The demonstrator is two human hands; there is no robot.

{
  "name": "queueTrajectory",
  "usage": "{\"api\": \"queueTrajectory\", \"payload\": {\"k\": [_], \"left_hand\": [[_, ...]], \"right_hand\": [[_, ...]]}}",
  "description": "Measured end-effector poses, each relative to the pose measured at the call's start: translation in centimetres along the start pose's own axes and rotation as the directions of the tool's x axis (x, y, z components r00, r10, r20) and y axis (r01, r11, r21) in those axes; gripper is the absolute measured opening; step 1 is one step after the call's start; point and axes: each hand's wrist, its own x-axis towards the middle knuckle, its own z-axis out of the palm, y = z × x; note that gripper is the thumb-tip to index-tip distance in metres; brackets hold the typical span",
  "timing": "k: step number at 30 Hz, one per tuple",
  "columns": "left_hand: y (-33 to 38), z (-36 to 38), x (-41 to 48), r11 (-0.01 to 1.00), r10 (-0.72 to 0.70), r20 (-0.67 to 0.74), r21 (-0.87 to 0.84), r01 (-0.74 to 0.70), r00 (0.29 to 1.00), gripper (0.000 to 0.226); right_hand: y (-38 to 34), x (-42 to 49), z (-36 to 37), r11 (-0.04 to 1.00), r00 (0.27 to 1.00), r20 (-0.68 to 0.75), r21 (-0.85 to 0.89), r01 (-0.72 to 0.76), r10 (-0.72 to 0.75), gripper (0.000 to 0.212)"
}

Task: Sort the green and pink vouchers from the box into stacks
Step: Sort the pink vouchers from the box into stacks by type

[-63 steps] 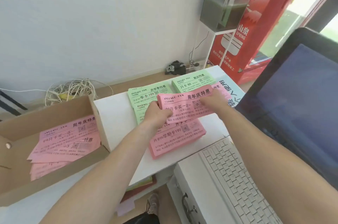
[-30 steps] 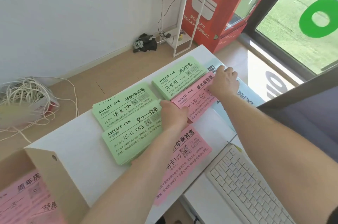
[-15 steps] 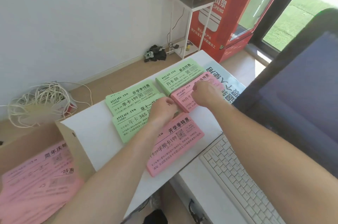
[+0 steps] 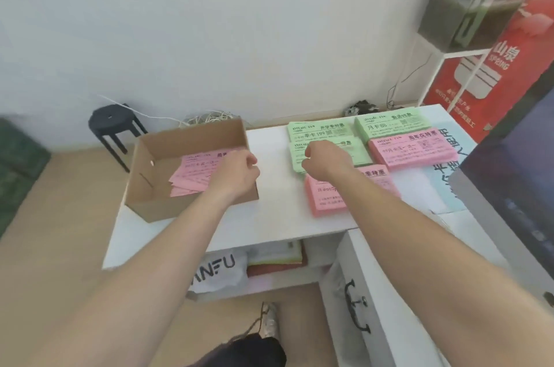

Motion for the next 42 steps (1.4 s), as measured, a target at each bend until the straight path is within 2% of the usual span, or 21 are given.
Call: {"api": "queueTrajectory", "payload": {"k": [8,12,16,19,21,24,26,28,30,34,38,42], "left_hand": [[-10.0,-6.5,-4.4,0.972,-0.222,-0.140,0.048,0.231,0.965,0.024],[-13.9,-7.6,-3.1,0.958,-0.278,-0.141,0.025,0.284,0.950,0.027],[-17.0,-8.2,0.7,0.962,-0.270,-0.120,0.008,0.273,0.955,0.025],[-18.4,-8.1,4.6,0.971,-0.236,-0.041,0.014,0.237,0.971,0.033],[-19.1,-7.6,7.3,0.977,-0.212,0.054,0.013,0.211,0.976,0.048],[-20.4,-6.6,10.8,0.978,-0.142,0.252,0.184,0.097,0.957,0.097],[-21.4,-6.0,12.2,0.954,-0.150,0.390,0.299,0.029,0.909,0.131],[-22.2,-5.1,12.9,0.925,-0.186,0.491,0.379,-0.017,0.851,0.150],[-22.6,-4.1,13.0,0.885,-0.191,0.537,0.457,-0.093,0.822,0.157],[-23.6,-2.6,12.5,0.799,-0.116,0.505,0.559,-0.221,0.855,0.159],[-24.1,-2.6,12.2,0.805,-0.101,0.482,0.553,-0.213,0.870,0.158],[-24.0,-2.6,12.4,0.805,-0.108,0.484,0.555,-0.209,0.869,0.160]], "right_hand": [[-12.0,-0.2,2.7,0.961,0.959,0.069,-0.008,0.276,-0.275,0.035],[-15.3,2.6,4.5,0.951,0.941,0.143,0.031,0.306,-0.307,0.039],[-17.1,6.6,6.7,0.951,0.928,0.215,0.017,0.309,-0.305,0.044],[-18.5,10.1,8.2,0.950,0.901,0.310,0.015,0.313,-0.302,0.061],[-19.4,12.3,9.3,0.954,0.887,0.371,-0.012,0.299,-0.273,0.079],[-20.4,14.9,10.8,0.954,0.870,0.435,-0.071,0.291,-0.233,0.109],[-20.9,16.2,11.7,0.951,0.847,0.490,-0.104,0.292,-0.206,0.121],[-21.2,16.5,12.7,0.946,0.827,0.533,-0.137,0.292,-0.178,0.127],[-21.3,15.9,13.5,0.923,0.829,0.531,-0.202,0.328,-0.178,0.126],[-21.3,14.1,14.2,0.863,0.811,0.538,-0.272,0.425,-0.230,0.115],[-21.4,14.4,13.1,0.901,0.819,0.512,-0.177,0.395,-0.258,0.098],[-21.9,14.3,13.3,0.898,0.820,0.513,-0.189,0.397,-0.255,0.109]]}}
